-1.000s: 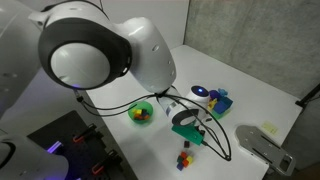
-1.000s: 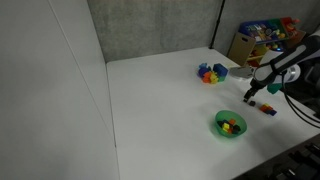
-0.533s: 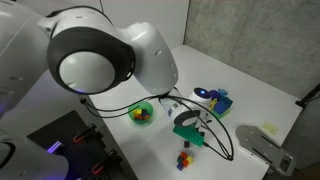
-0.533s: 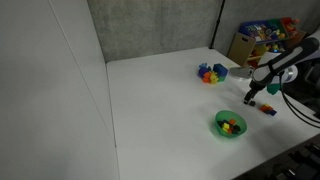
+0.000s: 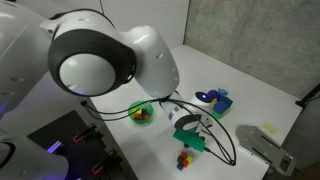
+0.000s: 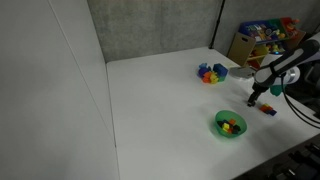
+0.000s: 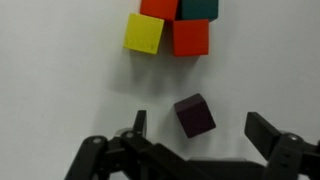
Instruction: Put the green block inside the bowl
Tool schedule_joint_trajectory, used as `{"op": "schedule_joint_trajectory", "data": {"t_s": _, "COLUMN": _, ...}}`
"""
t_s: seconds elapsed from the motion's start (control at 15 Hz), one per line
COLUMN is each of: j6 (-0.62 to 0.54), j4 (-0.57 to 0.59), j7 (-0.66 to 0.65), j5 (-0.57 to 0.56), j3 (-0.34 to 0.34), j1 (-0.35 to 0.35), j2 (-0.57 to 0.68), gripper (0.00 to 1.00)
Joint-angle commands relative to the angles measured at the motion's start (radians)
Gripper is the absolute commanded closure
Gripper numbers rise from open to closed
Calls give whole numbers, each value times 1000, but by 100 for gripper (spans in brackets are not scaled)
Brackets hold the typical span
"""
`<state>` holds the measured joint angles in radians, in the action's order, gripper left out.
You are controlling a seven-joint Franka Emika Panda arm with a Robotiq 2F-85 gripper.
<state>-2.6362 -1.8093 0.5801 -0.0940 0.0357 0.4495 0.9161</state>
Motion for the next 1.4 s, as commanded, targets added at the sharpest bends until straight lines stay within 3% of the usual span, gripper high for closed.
{"op": "schedule_joint_trajectory", "data": {"t_s": 0.0, "j6": -20, "j4": -4, "j7": 33, "j5": -19, "j3": -6, "j1": 11, "j2": 11, "gripper": 26}}
{"op": "schedule_joint_trajectory", "data": {"t_s": 0.2, "j6": -62, "j4": -16, "j7": 52, "j5": -17, "j3": -15, "j1": 18, "j2": 13, "gripper": 37}}
{"op": "schedule_joint_trajectory", "data": {"t_s": 0.67, "j6": -99, "j4": -74, "j7": 37, "j5": -18, "j3": -10, "j1": 0, "j2": -49, "gripper": 95}}
{"op": "schedule_joint_trajectory", "data": {"t_s": 0.73, "j6": -111, "j4": -85, "j7": 26, "j5": -19, "j3": -4, "j1": -9, "j2": -56, "gripper": 90}}
{"op": "schedule_joint_trajectory", "data": {"t_s": 1.33, "j6": -105, "j4": -154, "j7": -56, "j5": -12, "j3": 5, "j1": -73, "j2": -151, "gripper": 90}}
